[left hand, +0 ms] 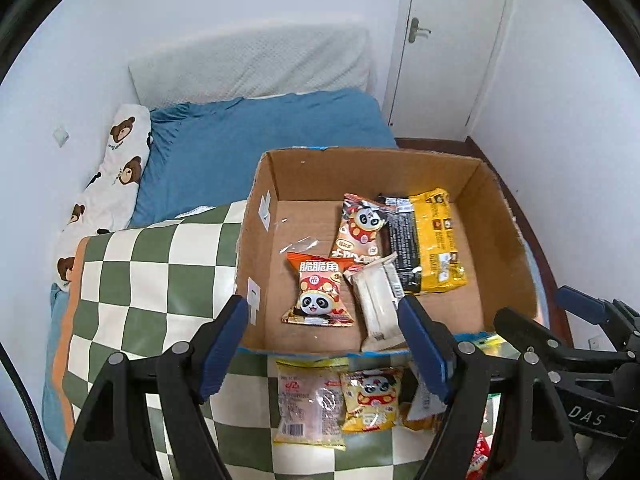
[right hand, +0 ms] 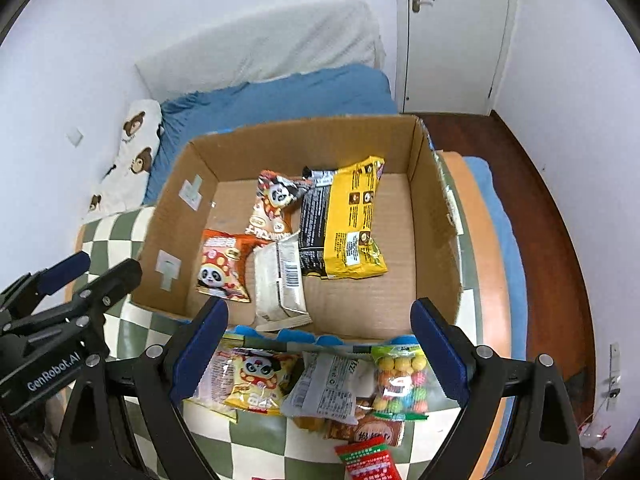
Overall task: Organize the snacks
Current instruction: 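Grasp clear bread bag with left tool while right tool grasps red sauce packet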
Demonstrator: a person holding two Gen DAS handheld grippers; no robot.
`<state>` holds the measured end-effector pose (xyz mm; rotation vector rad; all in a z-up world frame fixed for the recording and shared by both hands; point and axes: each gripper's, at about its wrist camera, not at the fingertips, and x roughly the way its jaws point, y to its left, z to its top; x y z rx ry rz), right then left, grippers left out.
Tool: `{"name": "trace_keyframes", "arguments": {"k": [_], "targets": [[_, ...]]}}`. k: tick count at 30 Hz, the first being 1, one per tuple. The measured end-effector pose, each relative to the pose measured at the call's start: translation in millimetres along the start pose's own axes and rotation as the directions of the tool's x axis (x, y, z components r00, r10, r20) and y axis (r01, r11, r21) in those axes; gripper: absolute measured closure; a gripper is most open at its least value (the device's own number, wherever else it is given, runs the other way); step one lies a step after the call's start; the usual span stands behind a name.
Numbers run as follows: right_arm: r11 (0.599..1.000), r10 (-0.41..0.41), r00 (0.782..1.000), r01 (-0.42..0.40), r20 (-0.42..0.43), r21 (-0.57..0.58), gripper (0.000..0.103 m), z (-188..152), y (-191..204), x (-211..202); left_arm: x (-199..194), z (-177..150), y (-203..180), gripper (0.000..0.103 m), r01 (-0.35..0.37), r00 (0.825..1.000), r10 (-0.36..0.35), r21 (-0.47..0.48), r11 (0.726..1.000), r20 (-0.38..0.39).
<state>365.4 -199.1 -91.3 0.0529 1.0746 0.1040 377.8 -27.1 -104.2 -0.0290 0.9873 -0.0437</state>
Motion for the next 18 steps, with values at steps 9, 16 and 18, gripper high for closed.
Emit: {"name": "trace_keyframes", "arguments": {"k": [9,16,18], "targets": [[0.998,0.049,0.998,-0.048,-0.026,0.045,0.008,-30,-8,-21,-3,-24,0,0.004,0.065,0.996,-0.068,-0.043,0.997,-0.052],[0.989,0.052,0.978,-0.022,-0.202,0.148,0.008,-100,-51,23,36,-78,20,0.004,0.032,0.981,-0.047,-0.081,0.996,-0.189],[0.989,0.031,0.959,0.011,-0.281,0.146,0.008,-128,-60,45,51,-92,29,0.004,0.003,0.971,-0.025,-0.090,0.996,-0.239]]}}
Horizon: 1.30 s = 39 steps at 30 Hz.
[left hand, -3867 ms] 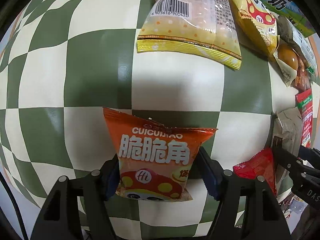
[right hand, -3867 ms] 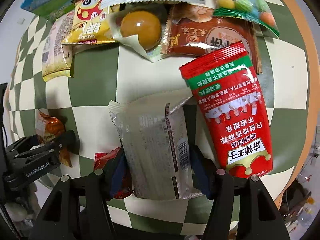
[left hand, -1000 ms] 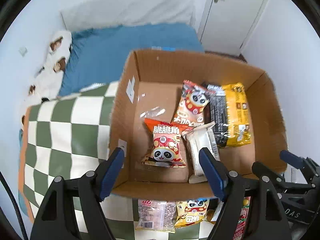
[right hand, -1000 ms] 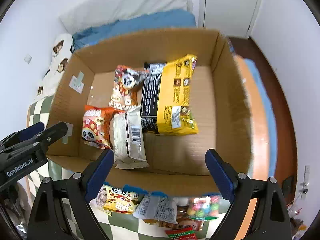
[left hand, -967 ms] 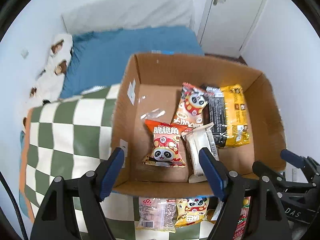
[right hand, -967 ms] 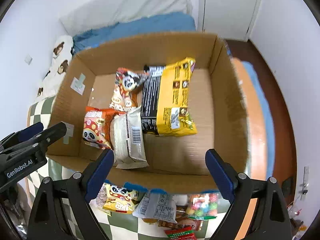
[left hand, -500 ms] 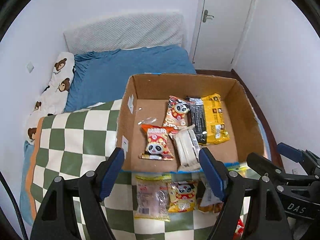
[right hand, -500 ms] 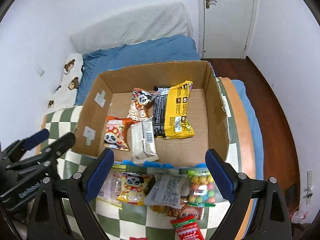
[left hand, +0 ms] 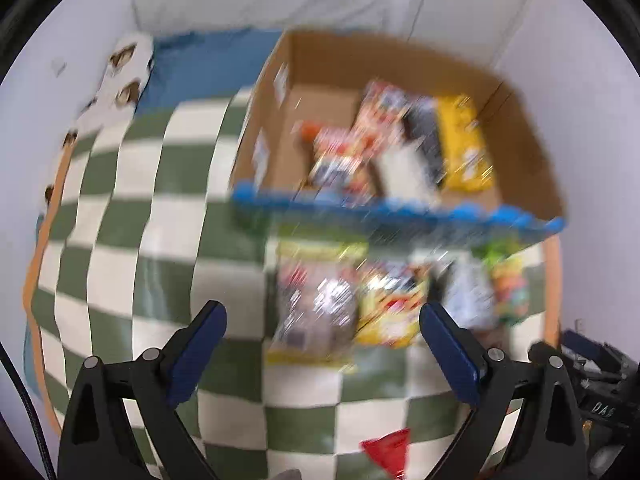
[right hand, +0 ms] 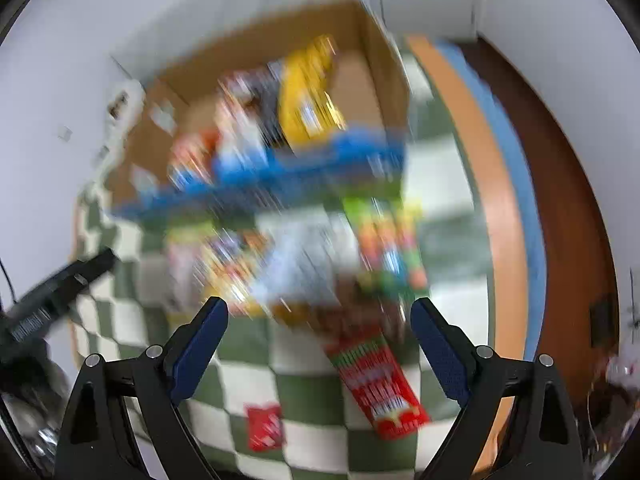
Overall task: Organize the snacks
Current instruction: 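Grasp clear bread bag with left tool while right tool grasps red sauce packet, then place both packets into the box and open both tools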
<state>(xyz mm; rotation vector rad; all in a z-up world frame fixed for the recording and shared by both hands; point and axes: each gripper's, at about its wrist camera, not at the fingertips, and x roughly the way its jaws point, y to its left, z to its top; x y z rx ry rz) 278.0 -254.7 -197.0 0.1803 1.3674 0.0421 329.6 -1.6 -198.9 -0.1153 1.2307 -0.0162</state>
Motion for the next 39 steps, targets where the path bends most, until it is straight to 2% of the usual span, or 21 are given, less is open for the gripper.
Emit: {"name": "trace_keyframes", "arguments": {"k": [4,10,13,14,15,16,18,21,26,31,35,37,39], "targets": [[0.998,-0.068,0.989,0.068,-0.132,-0.009,0.008,-35,-18,55,43,-11,13,0.004,-0.066,0.994,0.065,-0.010,0.998,-0.092],[0.991,-0.129,0.974,0.132,-0.185,0.005,0.009,-56,-30,91,99,-11,-1,0.004,-0.088,0.975,0.097,0.052,0.995,-0.199],[0.987,-0.151,0.973,0.157,-0.176,0.019,0.017,-61,-34,94,120,-7,-10,0.004,-0.089,0.969,0.105,0.079,0.993,-0.224],[0.987,-0.148,0.974,0.156,-0.172,0.032,0.024,-62,-35,93,125,-6,-12,0.006,-0.088,0.969,0.106,0.087,0.992,-0.224],[0.988,-0.140,0.976,0.150,-0.170,0.048,0.030,-63,-37,93,128,-6,-13,0.009,-0.087,0.969,0.106,0.092,0.992,-0.222],[0.987,-0.132,0.976,0.145,-0.171,0.065,0.030,-64,-39,93,130,-6,-13,0.021,-0.074,0.972,0.092,0.090,0.993,-0.218],[0.987,-0.098,0.980,0.118,-0.175,0.109,0.032,-66,-44,92,129,-9,-11,0.037,-0.069,0.972,0.085,0.081,0.994,-0.218],[0.983,-0.037,0.982,0.070,-0.187,0.171,0.035,-69,-53,90,120,-25,-2,0.044,-0.056,0.974,0.067,0.059,0.997,-0.217],[0.977,0.060,0.973,-0.011,-0.221,0.215,0.040,-86,-56,92,106,-76,17,0.045,-0.047,0.961,0.052,0.025,0.999,-0.270],[0.978,0.109,0.958,-0.055,-0.264,0.203,0.040,-108,-48,95,101,-129,27,0.044,-0.014,0.934,0.013,0.001,1.000,-0.358],[0.979,0.102,0.961,-0.051,-0.258,0.196,0.039,-116,-51,94,113,-138,31,0.041,-0.009,0.929,-0.003,-0.033,0.999,-0.369],[0.984,0.073,0.964,-0.028,-0.257,0.176,0.039,-116,-51,95,120,-138,30,0.038,-0.015,0.928,0.002,-0.033,0.999,-0.372],[0.988,0.051,0.965,-0.011,-0.258,0.154,0.034,-115,-47,98,123,-137,28,0.038,-0.025,0.930,0.014,-0.026,0.999,-0.369]]}}
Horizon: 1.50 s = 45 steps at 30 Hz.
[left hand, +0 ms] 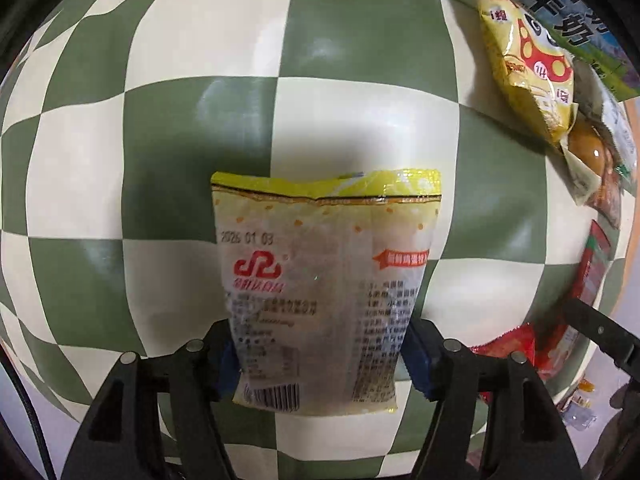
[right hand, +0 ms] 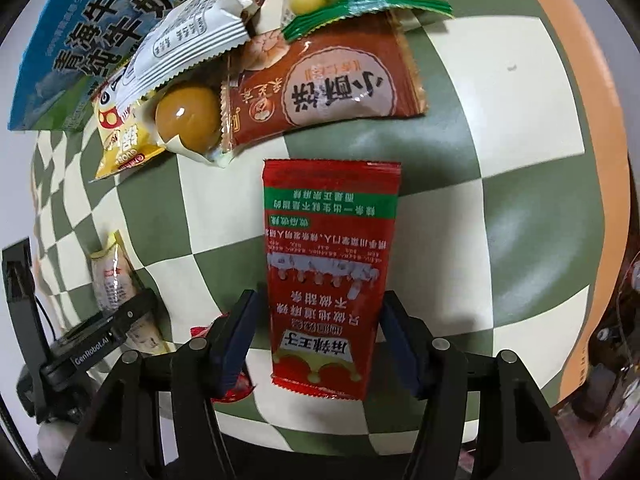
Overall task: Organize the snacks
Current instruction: 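Place both packets into the box and open both tools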
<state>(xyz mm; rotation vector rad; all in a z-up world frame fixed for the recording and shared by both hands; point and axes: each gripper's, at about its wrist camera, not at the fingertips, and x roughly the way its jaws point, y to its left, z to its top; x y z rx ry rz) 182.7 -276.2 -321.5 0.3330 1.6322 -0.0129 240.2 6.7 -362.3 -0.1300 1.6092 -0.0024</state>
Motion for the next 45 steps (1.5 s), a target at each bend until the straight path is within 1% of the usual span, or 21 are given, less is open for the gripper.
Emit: {"name": "trace_keyframes", "arguments": {"k": [1,3,4,5,6,9,12,14,16,20,21,23,25,27,31,32,35,37,40,42,45], "targets": [[1.000,-0.015,1.000,0.015,0.001,-0.006,0.033,8,9,4,0,-1,-1,0.038,-0.007,1.000,0.007,0.001,1.000,0.012],[0.999,-0.051,0.998,0.051,0.020,-0.005,0.033,5,14,8,-3,0,-6,0.040,-0.013,0.999,0.013,0.002,1.000,0.029],[0.998,-0.068,0.997,0.068,0.033,-0.003,0.034,9,11,11,-9,1,-13,0.047,-0.020,0.999,0.019,0.009,1.000,0.043],[0.996,-0.090,0.994,0.090,0.054,-0.006,0.039,6,12,10,-16,-10,-19,0.056,-0.023,0.999,0.022,0.018,1.000,0.050],[0.994,-0.104,0.992,0.105,0.074,-0.013,0.048,3,14,9,-20,-12,-19,0.059,-0.027,0.998,0.025,0.025,0.999,0.055],[0.992,-0.101,0.989,0.108,0.112,-0.057,0.055,-7,18,1,-32,-19,-24,0.062,-0.024,0.997,0.020,0.043,0.999,0.077],[0.994,-0.064,0.991,0.074,0.119,-0.079,0.057,-15,17,-11,-51,-23,-29,0.063,-0.003,0.995,-0.002,0.055,0.998,0.101],[0.995,-0.037,0.991,0.048,0.127,-0.086,0.057,-16,20,-22,-66,-19,-23,0.063,0.017,0.993,-0.023,0.059,0.998,0.118],[0.995,-0.001,0.990,0.014,0.142,-0.097,0.057,-19,11,-43,-85,-20,-22,0.063,0.047,0.988,-0.055,0.060,0.997,0.143],[0.989,0.081,0.979,-0.056,0.189,-0.135,0.057,-14,19,-91,-127,-17,-21,0.063,0.128,0.972,-0.138,0.066,0.990,0.188],[0.986,0.101,0.973,-0.070,0.208,-0.149,0.057,-10,22,-106,-140,-10,-22,0.063,0.145,0.966,-0.156,0.069,0.987,0.204],[0.981,0.135,0.963,-0.096,0.235,-0.167,0.057,12,42,-131,-168,0,-26,0.063,0.189,0.951,-0.203,0.081,0.979,0.234],[0.974,0.171,0.947,-0.120,0.271,-0.194,0.057,26,51,-163,-198,27,-33,0.063,0.223,0.933,-0.242,0.100,0.970,0.265],[0.966,0.197,0.930,-0.131,0.309,-0.222,0.057,51,71,-190,-222,48,-41,0.063,0.234,0.918,-0.261,0.123,0.964,0.297],[0.964,0.164,0.899,-0.059,0.407,-0.258,0.057,111,106,-222,-264,103,-56,0.063,0.204,0.891,-0.254,0.169,0.964,0.376],[0.965,0.147,0.894,-0.036,0.423,-0.260,0.057,125,110,-227,-269,115,-56,0.063,0.189,0.890,-0.244,0.174,0.966,0.386],[0.967,0.080,0.889,0.041,0.451,-0.253,0.057,181,125,-235,-266,167,-70,0.063,0.148,0.899,-0.205,0.172,0.974,0.387],[0.967,0.033,0.890,0.087,0.455,-0.240,0.057,209,130,-234,-254,208,-72,0.063,0.134,0.916,-0.182,0.155,0.979,0.359],[0.964,-0.033,0.901,0.143,0.433,-0.224,0.057,254,135,-219,-237,252,-69,0.063,0.101,0.939,-0.137,0.129,0.986,0.314],[0.963,-0.061,0.911,0.162,0.408,-0.216,0.057,278,134,-206,-219,277,-63,0.063,0.083,0.951,-0.111,0.106,0.991,0.289],[0.961,-0.094,0.922,0.183,0.376,-0.207,0.057,308,136,-183,-196,301,-53,0.063,0.064,0.963,-0.081,0.075,0.995,0.257]]}}
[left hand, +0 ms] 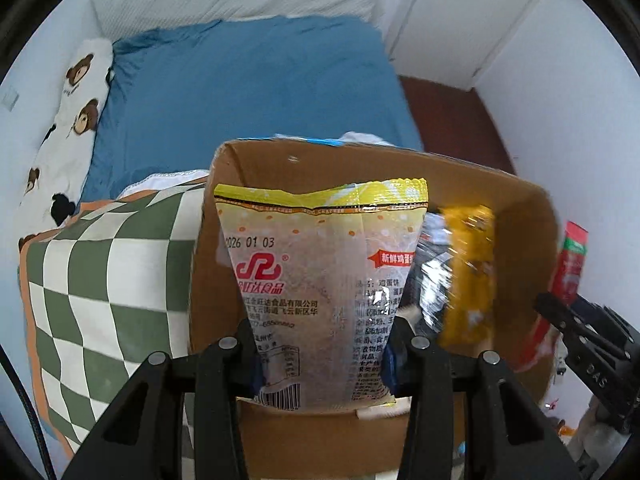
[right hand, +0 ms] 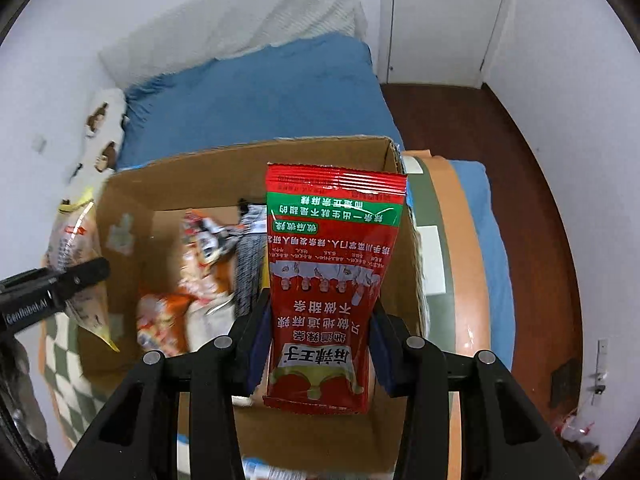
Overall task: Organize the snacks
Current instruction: 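Place both packets into the box and open both tools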
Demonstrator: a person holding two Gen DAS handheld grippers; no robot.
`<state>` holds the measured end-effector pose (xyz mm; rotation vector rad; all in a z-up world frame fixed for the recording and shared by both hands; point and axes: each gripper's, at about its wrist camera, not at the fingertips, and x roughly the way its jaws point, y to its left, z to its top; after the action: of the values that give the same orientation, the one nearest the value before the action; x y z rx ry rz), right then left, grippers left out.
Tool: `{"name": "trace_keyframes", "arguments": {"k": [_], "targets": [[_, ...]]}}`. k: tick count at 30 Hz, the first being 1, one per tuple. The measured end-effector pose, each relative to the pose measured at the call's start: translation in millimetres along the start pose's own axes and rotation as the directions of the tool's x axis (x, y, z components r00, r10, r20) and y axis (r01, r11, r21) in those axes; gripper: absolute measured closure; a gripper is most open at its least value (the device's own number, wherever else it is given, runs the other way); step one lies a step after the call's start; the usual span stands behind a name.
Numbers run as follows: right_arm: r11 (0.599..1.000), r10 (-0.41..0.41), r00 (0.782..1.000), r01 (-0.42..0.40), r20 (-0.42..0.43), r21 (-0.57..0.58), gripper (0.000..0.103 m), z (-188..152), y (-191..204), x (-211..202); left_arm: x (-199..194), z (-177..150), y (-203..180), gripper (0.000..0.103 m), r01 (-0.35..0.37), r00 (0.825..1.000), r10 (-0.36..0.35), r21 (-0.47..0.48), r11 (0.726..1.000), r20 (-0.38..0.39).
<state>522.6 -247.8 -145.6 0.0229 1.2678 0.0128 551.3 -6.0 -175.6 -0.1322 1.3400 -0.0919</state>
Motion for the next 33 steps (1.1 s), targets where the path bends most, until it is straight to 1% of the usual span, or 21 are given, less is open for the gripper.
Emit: {"name": "trace_keyframes", "arguments": {"k": [2,3,4,5,6,7,9,12,17,21,26,29,30,33], "targets": [[1.000,-0.013,1.000,0.013,-0.019,0.004,0.057,11,-5,17,18,12,3,0.062,-0.028,0.999,0.028,0.009,1.000,-0.026],[1.000,-0.024,0.999,0.024,-0.044,-0.001,0.050,17,-6,28,24,17,4,0.059,-0.037,0.999,0.037,0.009,0.999,-0.026],[1.000,-0.031,0.996,0.031,-0.086,0.005,0.041,17,-7,40,32,24,7,0.047,-0.047,0.999,0.047,0.001,0.999,-0.023],[1.000,-0.026,0.993,0.028,-0.113,0.014,0.019,19,-8,49,35,27,7,0.035,-0.040,0.999,0.040,-0.006,0.999,-0.028],[1.000,-0.005,0.993,0.007,-0.120,0.020,0.015,22,-8,54,38,29,8,0.013,-0.029,0.999,0.029,-0.014,0.999,-0.033],[1.000,-0.012,0.992,0.014,-0.123,0.015,0.015,21,-7,54,40,31,8,0.010,-0.021,0.999,0.020,-0.017,1.000,-0.029],[1.000,-0.018,0.993,0.020,-0.121,0.013,0.013,21,-4,57,42,31,6,0.010,-0.015,0.999,0.014,-0.013,1.000,-0.029],[1.000,-0.014,0.993,0.017,-0.117,0.025,0.012,22,-4,59,44,31,1,0.010,0.008,0.999,-0.009,-0.005,1.000,-0.046],[0.999,-0.021,0.995,0.024,-0.096,0.029,0.012,17,-3,52,40,20,-7,0.010,-0.013,0.999,0.013,0.011,1.000,-0.036],[0.999,-0.024,0.997,0.026,-0.077,0.022,0.012,5,0,38,34,6,-10,0.010,-0.033,0.999,0.033,0.023,0.999,-0.007],[1.000,-0.014,0.999,0.015,-0.045,0.013,0.012,-11,6,26,16,-14,-14,0.010,-0.033,0.999,0.032,0.026,0.999,0.043],[1.000,-0.008,1.000,0.009,-0.018,0.008,0.012,-24,11,15,-1,-27,-19,0.010,-0.040,0.996,0.037,0.039,0.998,0.086],[1.000,-0.009,1.000,0.009,-0.009,0.007,0.009,-27,13,12,-7,-33,-21,0.010,-0.045,0.994,0.040,0.046,0.998,0.105],[1.000,-0.010,1.000,0.010,0.029,0.006,0.008,-40,16,-2,-23,-45,-25,0.010,-0.055,0.988,0.046,0.060,0.997,0.148]]}}
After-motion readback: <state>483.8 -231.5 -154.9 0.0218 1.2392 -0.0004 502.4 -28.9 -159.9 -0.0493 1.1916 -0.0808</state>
